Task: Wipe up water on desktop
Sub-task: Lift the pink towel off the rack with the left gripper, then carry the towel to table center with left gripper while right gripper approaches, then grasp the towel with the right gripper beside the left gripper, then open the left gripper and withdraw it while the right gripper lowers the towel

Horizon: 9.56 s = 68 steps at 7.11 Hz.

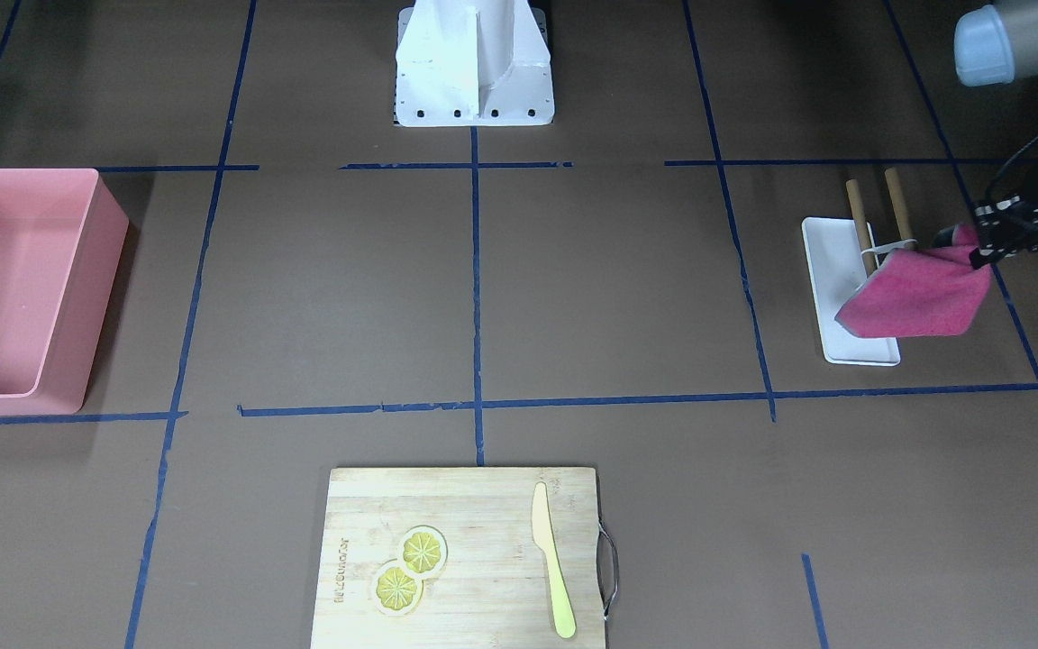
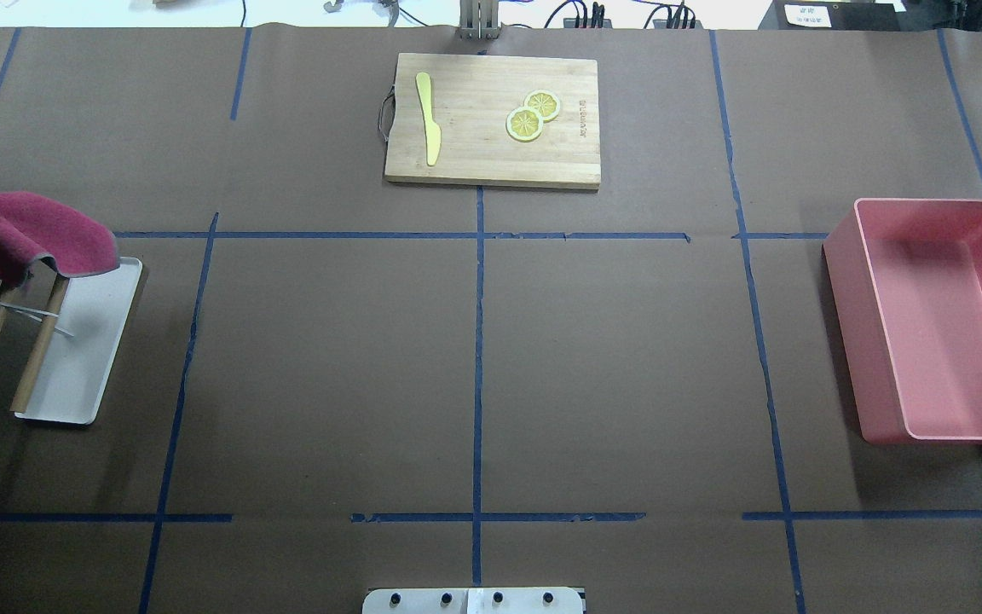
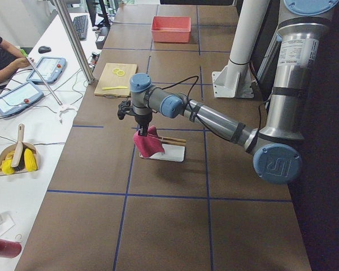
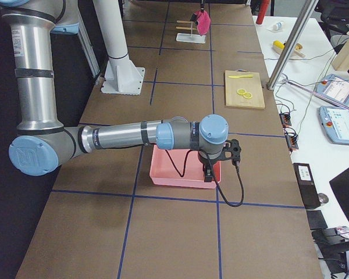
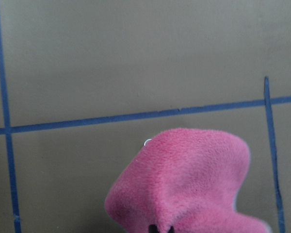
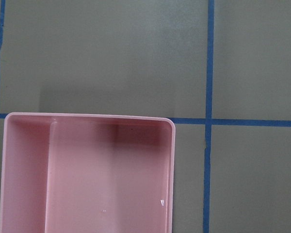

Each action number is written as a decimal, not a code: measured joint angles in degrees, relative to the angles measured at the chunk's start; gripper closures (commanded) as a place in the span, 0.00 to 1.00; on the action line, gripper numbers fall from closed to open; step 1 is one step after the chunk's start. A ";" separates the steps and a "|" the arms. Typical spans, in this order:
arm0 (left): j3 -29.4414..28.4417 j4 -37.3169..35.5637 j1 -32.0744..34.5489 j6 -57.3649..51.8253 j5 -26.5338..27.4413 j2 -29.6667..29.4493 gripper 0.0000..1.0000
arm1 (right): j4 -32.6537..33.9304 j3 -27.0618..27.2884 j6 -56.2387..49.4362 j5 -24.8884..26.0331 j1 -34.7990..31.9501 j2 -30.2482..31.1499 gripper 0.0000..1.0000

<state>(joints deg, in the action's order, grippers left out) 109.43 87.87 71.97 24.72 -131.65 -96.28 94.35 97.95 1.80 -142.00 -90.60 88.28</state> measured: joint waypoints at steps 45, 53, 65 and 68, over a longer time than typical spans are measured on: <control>-4.52 44.41 -33.65 76.37 5.70 -25.28 1.00 | -47.53 10.41 32.45 48.37 66.18 -23.72 0.99; -4.85 44.40 -33.65 76.38 5.71 -25.30 0.00 | -47.71 10.68 34.81 48.22 66.34 -23.68 1.00; -3.46 35.93 -15.69 64.19 -6.34 -19.83 0.00 | 0.32 35.15 44.95 44.21 61.98 -22.83 1.00; 2.63 20.16 -7.85 44.25 -5.75 -15.11 0.00 | 14.97 36.18 54.29 29.03 55.96 -26.35 1.00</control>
<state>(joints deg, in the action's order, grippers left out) 112.06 108.03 64.12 68.96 -137.40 -111.38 109.33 134.13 56.09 -112.97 -34.64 61.93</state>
